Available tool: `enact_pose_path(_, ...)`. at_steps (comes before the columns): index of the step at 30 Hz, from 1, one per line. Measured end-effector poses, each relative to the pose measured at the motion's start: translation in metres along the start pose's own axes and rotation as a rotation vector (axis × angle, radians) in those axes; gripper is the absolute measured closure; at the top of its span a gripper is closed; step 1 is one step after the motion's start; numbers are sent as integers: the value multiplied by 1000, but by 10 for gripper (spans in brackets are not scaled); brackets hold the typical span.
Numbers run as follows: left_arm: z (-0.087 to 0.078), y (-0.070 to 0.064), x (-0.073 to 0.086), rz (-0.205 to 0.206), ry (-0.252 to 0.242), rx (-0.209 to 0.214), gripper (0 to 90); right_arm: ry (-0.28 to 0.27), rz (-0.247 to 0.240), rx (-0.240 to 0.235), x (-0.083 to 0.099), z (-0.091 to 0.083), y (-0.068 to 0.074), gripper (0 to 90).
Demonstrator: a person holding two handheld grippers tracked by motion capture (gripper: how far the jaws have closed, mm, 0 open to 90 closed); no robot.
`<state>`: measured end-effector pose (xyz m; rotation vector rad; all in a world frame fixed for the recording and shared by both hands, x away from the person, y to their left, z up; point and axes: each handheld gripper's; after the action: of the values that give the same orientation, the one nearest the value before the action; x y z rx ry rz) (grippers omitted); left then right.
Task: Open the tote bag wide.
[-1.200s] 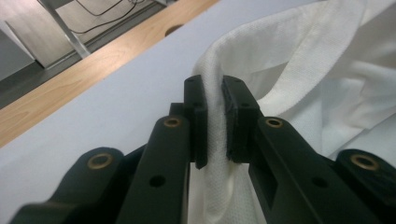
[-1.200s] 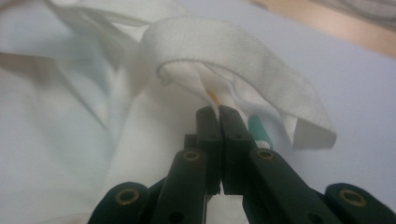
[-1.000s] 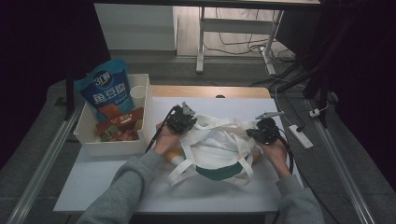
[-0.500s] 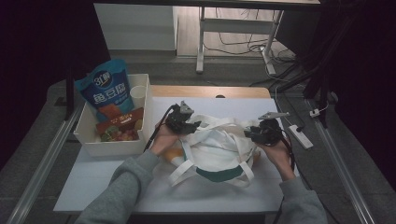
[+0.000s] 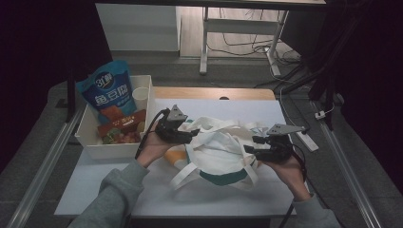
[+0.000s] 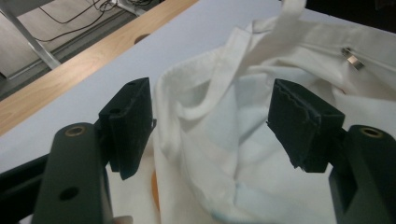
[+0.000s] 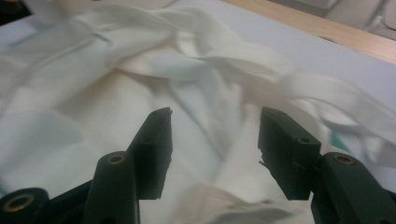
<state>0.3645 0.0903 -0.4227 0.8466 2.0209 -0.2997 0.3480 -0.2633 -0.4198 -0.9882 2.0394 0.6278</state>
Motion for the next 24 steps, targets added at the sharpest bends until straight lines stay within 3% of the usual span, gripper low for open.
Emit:
enact_pose_path(4, -14, -2, 9, 13, 19, 23, 330, 7, -45, -59, 0, 9, 20, 446)
enact_pose_path(7, -21, -3, 17, 17, 33, 38, 329, 23, -80, -80, 2, 15, 27, 444)
enact_pose_path(17, -41, 9, 37, -27, 42, 46, 332, -19, -103, -80, 2, 21, 17, 439)
enact_pose_path(24, -55, 20, 44, -40, 31, 41, 336, -50, -119, -56, 2, 19, 14, 439)
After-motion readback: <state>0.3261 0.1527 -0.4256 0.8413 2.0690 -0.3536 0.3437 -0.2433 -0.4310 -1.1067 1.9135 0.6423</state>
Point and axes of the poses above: each handheld gripper's, and its own axes: z roughly forward along the jaws, x roughly out of its underside, y roughly to its left, and after that the axes turned 6 degrees about -x, right-handed
